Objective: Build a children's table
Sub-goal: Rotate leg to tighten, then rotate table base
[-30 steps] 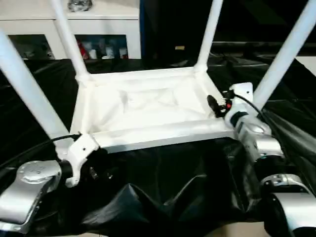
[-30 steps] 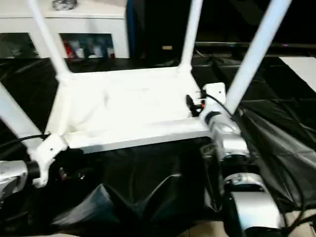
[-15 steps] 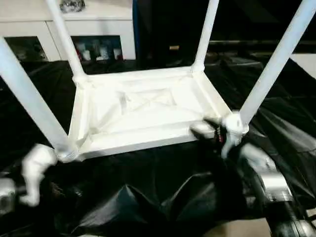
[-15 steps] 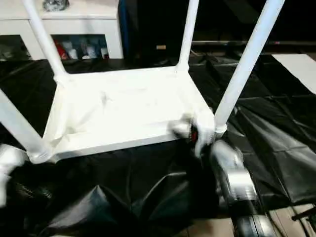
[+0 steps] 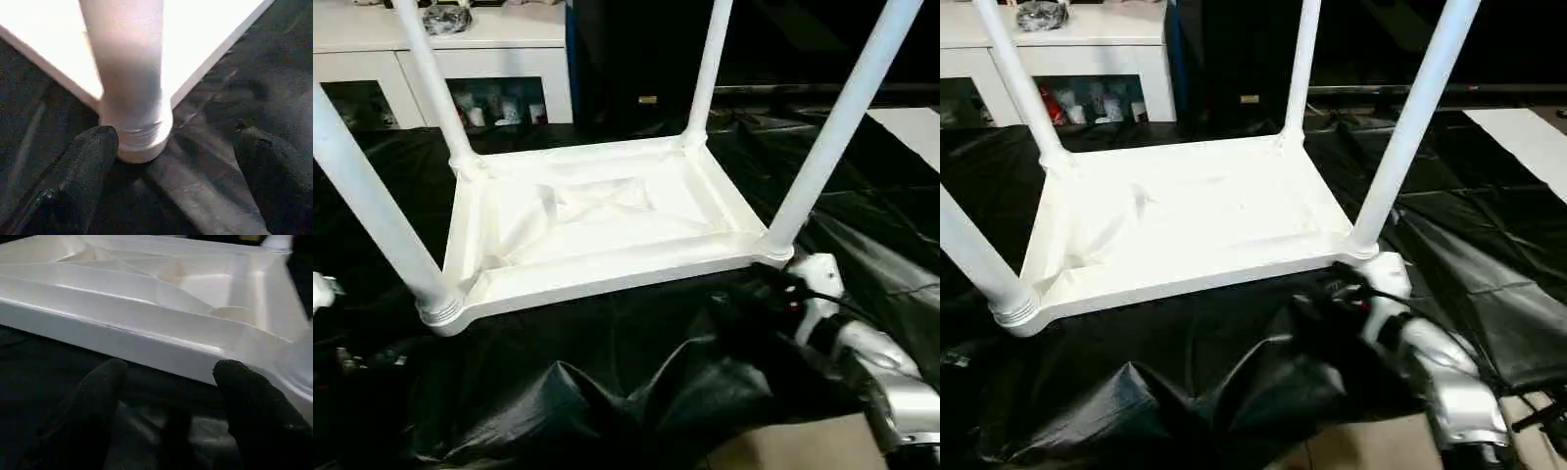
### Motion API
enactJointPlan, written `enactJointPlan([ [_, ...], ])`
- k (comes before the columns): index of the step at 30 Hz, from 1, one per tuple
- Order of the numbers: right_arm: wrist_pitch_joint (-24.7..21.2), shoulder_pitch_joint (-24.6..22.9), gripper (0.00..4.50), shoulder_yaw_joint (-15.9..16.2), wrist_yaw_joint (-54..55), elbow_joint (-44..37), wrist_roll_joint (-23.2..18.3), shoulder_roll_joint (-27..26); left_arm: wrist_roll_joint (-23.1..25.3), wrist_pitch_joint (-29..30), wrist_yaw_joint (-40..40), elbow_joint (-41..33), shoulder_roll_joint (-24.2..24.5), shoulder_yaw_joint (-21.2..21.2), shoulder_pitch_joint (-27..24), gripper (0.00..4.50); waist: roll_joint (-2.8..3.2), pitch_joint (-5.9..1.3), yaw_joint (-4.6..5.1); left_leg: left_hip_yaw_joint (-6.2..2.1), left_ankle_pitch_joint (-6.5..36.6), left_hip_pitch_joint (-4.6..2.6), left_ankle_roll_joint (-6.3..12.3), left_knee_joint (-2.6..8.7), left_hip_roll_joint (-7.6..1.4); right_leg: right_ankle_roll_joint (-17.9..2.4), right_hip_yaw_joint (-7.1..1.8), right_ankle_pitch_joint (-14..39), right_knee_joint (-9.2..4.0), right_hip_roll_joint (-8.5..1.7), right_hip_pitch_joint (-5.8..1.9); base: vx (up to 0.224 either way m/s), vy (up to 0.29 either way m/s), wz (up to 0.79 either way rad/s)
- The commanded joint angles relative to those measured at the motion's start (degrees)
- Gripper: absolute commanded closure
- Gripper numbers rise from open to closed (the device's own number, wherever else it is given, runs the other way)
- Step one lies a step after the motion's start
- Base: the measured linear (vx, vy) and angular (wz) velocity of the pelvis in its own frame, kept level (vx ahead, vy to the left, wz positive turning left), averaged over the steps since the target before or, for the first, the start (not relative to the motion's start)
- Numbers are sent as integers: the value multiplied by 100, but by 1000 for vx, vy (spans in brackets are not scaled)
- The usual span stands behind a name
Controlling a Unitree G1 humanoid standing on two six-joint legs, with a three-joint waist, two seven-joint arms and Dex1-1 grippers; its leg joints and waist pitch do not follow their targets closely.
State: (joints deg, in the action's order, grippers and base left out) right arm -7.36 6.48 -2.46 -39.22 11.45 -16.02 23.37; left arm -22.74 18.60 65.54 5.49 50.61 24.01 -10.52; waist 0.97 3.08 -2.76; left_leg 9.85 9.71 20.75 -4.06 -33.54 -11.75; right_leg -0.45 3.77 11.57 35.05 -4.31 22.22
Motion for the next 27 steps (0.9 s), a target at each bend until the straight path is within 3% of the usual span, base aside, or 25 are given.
enactJointPlan([
  [1,-81,-45,122,-65,21,-138,-58,40,71,-105,-44,83,65,125,103,10,89,-210,19,-121,3033,-141,-131,510,-110,-588,-223,2985,-640,-295,-40,0,0,0],
  [7,-181,260,122,-150,775,188,253,-221,-527,-76,-413,-279,-569,110,754,10,103,-196,-6,-100,3216,-247,-238,478,-91,-732,-216,2981,-670,-303,9,0,0,0],
  [9,-232,390,122,-163,1001,299,302,-319,-625,2,-542,-396,-764,19,900,10,96,-226,6,-111,3109,-219,-255,489,-83,-640,-219,2969,-643,-310,-51,0,0,0],
  [16,-566,960,122,-147,2017,1074,730,-592,-811,204,-840,-670,-1410,-492,1294,10,98,-270,-15,-69,2668,-187,-272,470,-84,-865,-255,2303,-549,-288,-77,0,0,0],
  [17,-576,1014,122,-128,2067,1149,766,-616,-828,232,-849,-733,-1476,-563,1320,10,53,-273,-11,-56,2604,-184,-261,472,-87,-884,-258,2225,-546,-280,-79,0,0,0],
  [18,-577,1024,122,-124,2074,1163,772,-620,-831,238,-852,-745,-1489,-577,1326,10,80,-285,-26,-48,2486,-173,-254,460,-81,-938,-268,2067,-521,-280,-88,0,0,0],
  [20,-513,1213,122,-31,2161,1403,881,-715,-1055,592,-834,-1073,-1597,-837,1350,10,63,-293,-43,-24,2406,-177,-221,446,-84,-960,-278,1924,-507,-272,-85,0,0,0],
  [23,-448,1450,122,75,2200,1709,943,-811,-1357,1017,-586,-1513,-1526,-1157,1332,10,62,-310,-41,-24,2136,-122,-185,442,-80,-1010,-272,1697,-447,-269,-134,0,0,0],
  [27,-401,1614,122,156,2206,1934,1021,-869,-1589,1276,-407,-1801,-1435,-1330,1348,10,47,-320,-13,-10,1868,-88,-171,430,-66,-1048,-266,1467,-416,-253,-169,0,0,0],
])
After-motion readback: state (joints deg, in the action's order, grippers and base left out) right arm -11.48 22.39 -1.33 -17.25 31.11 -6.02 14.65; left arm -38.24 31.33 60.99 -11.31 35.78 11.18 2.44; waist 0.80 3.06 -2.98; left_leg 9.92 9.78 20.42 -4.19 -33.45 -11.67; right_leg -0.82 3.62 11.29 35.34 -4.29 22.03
